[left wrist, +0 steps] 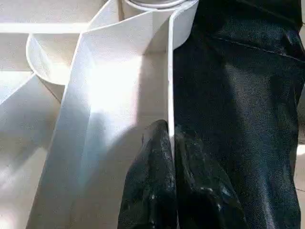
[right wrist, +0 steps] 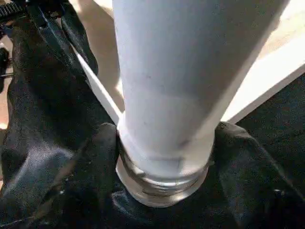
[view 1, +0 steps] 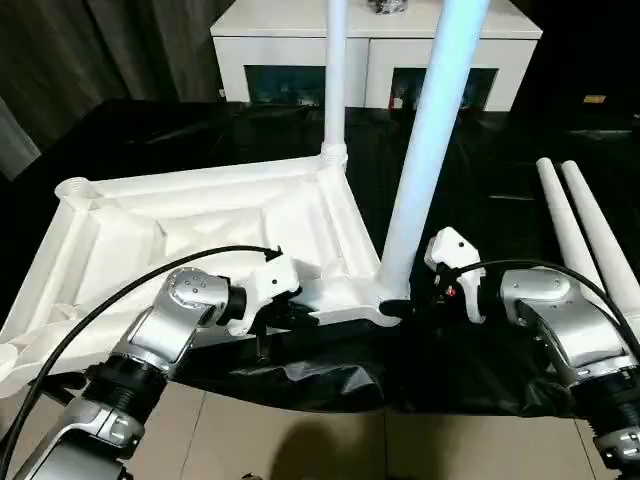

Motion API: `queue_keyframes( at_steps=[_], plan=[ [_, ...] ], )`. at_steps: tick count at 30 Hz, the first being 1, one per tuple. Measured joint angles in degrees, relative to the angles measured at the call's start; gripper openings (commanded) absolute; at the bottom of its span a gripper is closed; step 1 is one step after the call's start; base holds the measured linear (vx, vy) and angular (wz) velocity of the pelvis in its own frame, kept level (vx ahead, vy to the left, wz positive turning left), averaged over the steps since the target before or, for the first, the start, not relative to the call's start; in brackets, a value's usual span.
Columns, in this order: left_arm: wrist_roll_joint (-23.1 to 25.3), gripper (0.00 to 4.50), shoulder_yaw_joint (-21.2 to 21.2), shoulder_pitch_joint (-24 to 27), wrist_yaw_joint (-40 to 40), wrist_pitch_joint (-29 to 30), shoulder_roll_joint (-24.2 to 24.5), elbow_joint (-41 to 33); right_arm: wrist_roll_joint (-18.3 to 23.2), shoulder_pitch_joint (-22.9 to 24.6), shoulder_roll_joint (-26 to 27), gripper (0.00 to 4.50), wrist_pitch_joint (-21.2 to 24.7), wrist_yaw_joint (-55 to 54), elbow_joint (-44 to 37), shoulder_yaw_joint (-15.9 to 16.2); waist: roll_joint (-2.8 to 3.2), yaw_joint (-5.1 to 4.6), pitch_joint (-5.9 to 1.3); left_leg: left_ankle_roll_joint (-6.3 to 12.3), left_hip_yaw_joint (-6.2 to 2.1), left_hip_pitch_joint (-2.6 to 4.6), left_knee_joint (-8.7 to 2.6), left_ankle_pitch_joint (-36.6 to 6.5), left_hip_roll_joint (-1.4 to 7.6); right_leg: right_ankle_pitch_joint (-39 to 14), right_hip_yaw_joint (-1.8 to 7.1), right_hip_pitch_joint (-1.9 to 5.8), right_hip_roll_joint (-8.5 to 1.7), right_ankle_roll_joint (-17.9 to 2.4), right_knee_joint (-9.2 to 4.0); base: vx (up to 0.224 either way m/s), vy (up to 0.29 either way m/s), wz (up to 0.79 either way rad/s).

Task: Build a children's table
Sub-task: Rotate leg to tighten

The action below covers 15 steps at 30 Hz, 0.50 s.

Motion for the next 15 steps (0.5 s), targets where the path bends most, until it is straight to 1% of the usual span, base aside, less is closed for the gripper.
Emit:
queue_keyframes(
  at_steps=[6, 12, 15],
  plan=[
    [0.0, 0.0, 0.0, 0.0, -0.1, 0.0, 0.4, 0.0, -0.4, -0.8, 1.2, 2.66, -1.0, -0.1, 1.6, 0.1, -0.01, -0.37, 0.0, -0.12, 0.0, -0.02, 0.06, -0.1, 0.0, 0.0, 0.04, 0.01, 0.0, 0.0, 0.06, 0.0, 0.0, 0.0],
    [0.0, 0.0, 0.0, 0.1, -0.2, 0.0, 0.4, 0.0, -0.4, -0.8, 2.1, 2.66, -2.1, -0.3, 2.8, -0.3, -0.07, -0.73, -0.03, -0.12, 0.0, -0.03, 0.06, -0.1, 0.0, 0.0, 0.05, 0.02, 0.01, 0.0, 0.08, 0.0, 0.0, 0.0],
    [0.1, 0.0, 0.2, 0.1, 1.2, 0.1, 0.4, 0.1, -0.4, -0.8, 4.9, 2.66, -2.2, -3.8, 4.0, -1.2, -0.21, -1.32, -0.03, -0.14, -0.01, -0.03, 0.07, -0.1, 0.01, 0.0, 0.05, 0.03, 0.03, 0.0, 0.11, 0.0, 0.0, 0.0]
  ],
)
